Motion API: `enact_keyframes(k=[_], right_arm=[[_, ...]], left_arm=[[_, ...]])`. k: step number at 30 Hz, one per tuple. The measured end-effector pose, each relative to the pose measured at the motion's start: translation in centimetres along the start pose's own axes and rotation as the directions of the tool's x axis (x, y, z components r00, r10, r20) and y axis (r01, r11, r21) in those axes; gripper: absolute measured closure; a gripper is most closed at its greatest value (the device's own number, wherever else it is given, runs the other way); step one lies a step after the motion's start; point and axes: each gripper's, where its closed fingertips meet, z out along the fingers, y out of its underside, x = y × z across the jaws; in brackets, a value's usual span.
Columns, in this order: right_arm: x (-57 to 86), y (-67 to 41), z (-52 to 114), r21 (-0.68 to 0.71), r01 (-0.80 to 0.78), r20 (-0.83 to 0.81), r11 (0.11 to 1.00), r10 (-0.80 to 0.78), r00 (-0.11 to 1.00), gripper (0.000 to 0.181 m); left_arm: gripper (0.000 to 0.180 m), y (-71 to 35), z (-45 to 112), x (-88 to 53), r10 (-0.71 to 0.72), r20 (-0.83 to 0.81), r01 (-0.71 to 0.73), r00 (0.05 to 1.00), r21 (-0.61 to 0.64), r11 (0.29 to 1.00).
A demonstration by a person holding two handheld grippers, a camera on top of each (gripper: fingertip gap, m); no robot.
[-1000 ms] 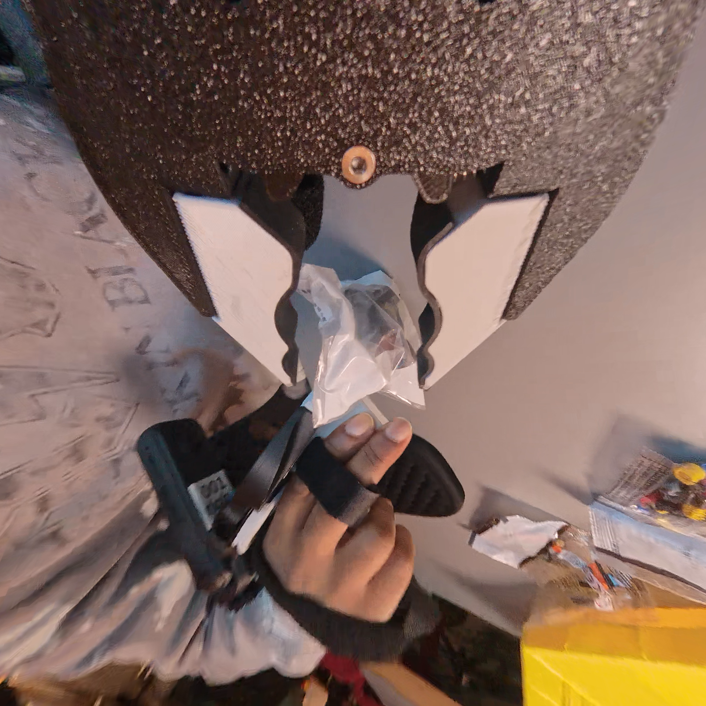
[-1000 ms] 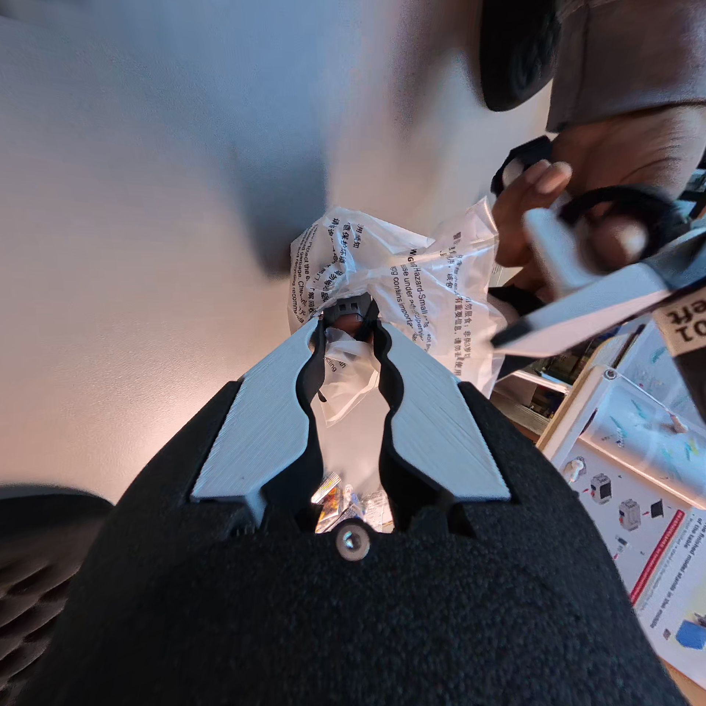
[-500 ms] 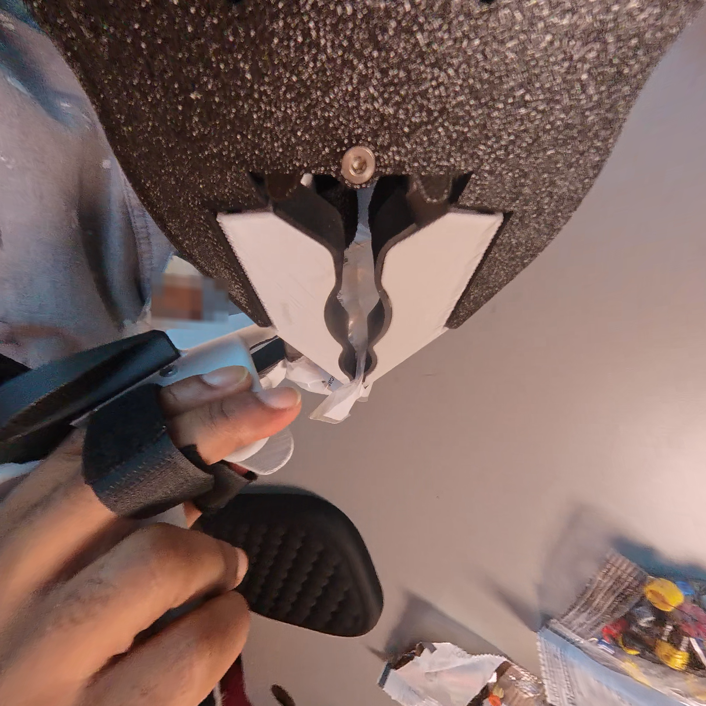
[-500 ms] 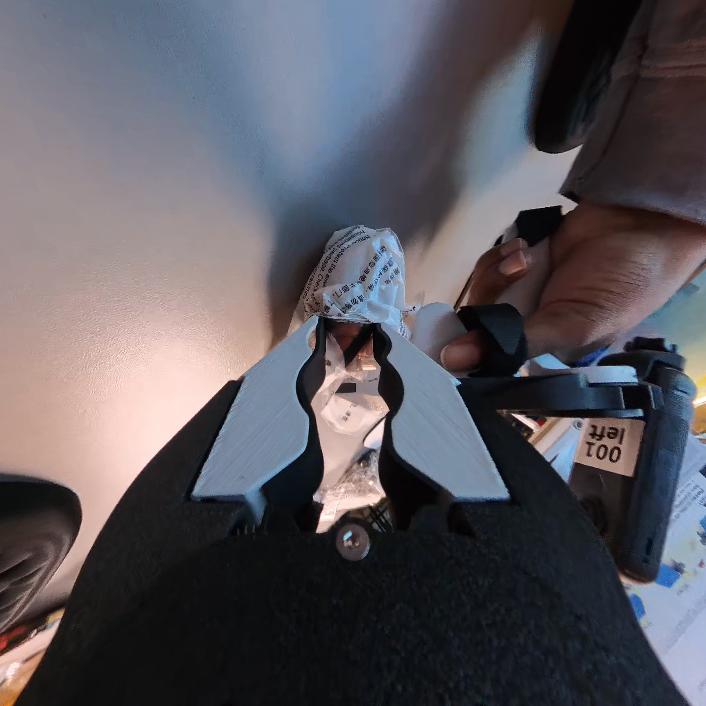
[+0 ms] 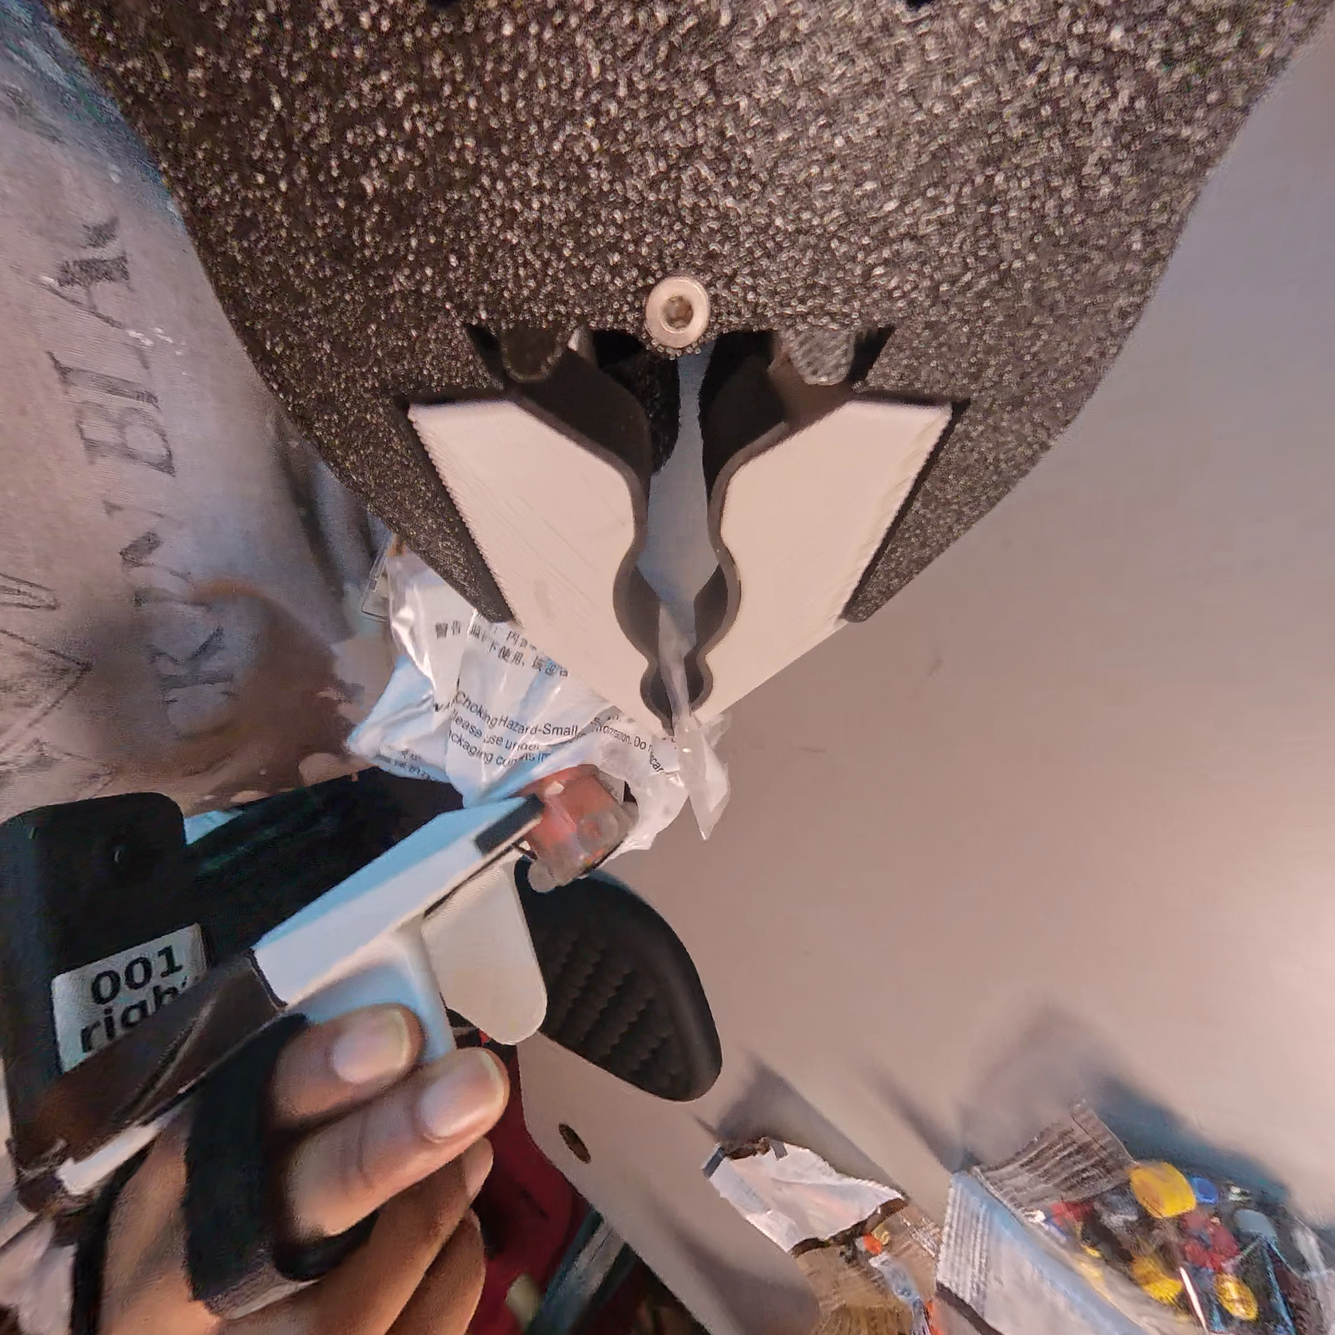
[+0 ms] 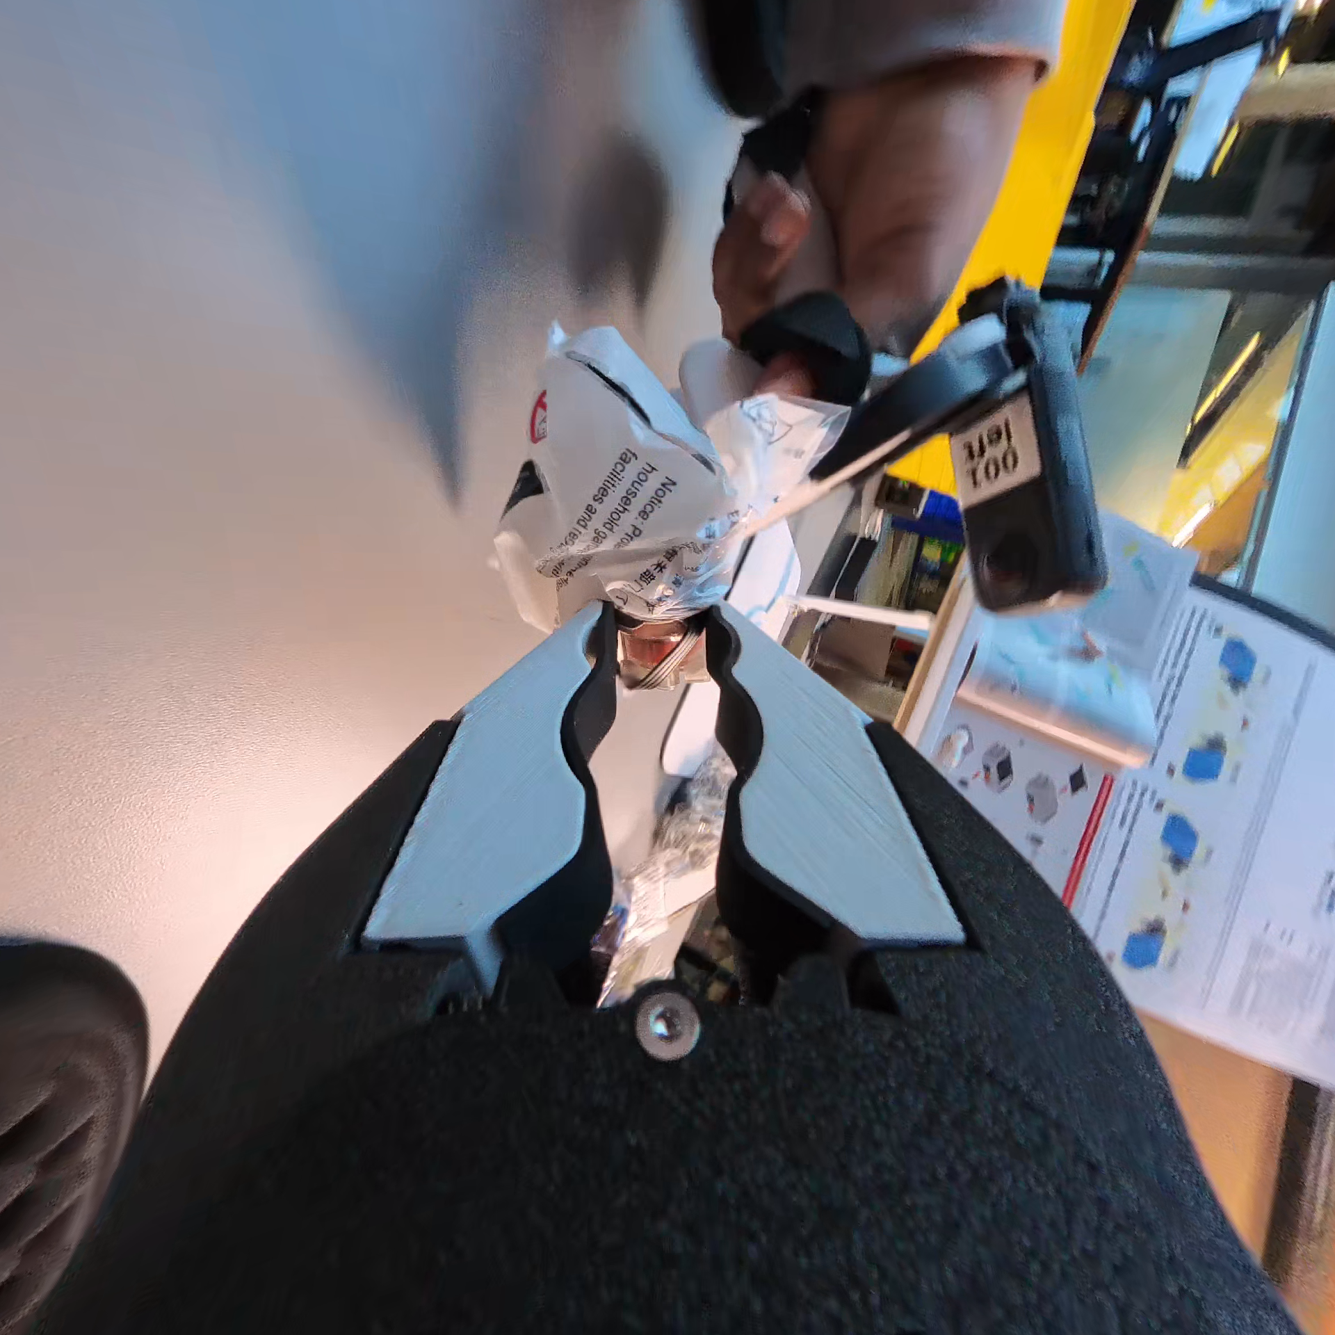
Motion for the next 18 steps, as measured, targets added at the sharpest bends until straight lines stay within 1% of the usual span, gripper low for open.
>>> enact_keyframes(k=[3,5,7,9,12,14,16,18], right_arm=[[0.7,3.1,-0.3,-0.106,-0.114,-0.046,0.988,0.11,0.993,0.158],[1.2,5.4,-0.7,-0.171,-0.225,-0.102,0.959,0.21,0.972,0.158],[1.1,7.2,-0.9,-0.231,-0.297,-0.134,0.927,0.272,0.953,0.158],[1.5,7.8,-1.1,-0.197,-0.414,-0.191,0.889,0.379,0.905,0.158],[1.8,8.7,-0.9,-0.13,-0.593,-0.229,0.795,0.558,0.798,0.158],[1.8,9.1,-0.7,-0.077,-0.697,-0.216,0.713,0.67,0.71,0.158],[1.7,9.3,-0.3,-0.028,-0.798,-0.164,0.602,0.785,0.598,0.158],[1.5,9.0,0.5,-0.005,-0.88,-0.063,0.476,0.878,0.475,0.157]], left_arm=[[0.18,-0.2,-0.8,0.6,0.018,-0.031,-0.017,0.999,0.021,1.0],[0.18,-0.3,-1.3,1.0,0.029,-0.059,-0.026,0.998,0.048,0.998],[0.18,-1.0,-1.9,1.1,0.046,-0.062,-0.04,0.997,0.093,0.995],[0.18,-2.3,-2.7,1.1,0.071,-0.051,-0.062,0.996,0.157,0.986],[0.18,-3.5,-4.1,1.2,0.098,-0.031,-0.088,0.995,0.233,0.968],[0.18,-3.6,-4.9,0.7,0.093,-0.012,-0.088,0.996,0.246,0.965],[0.18,-3.1,-5.3,0.6,0.076,-0.027,-0.068,0.997,0.235,0.97],[0.18,-2.4,-5.0,0.3,0.055,-0.041,-0.045,0.998,0.204,0.978]])
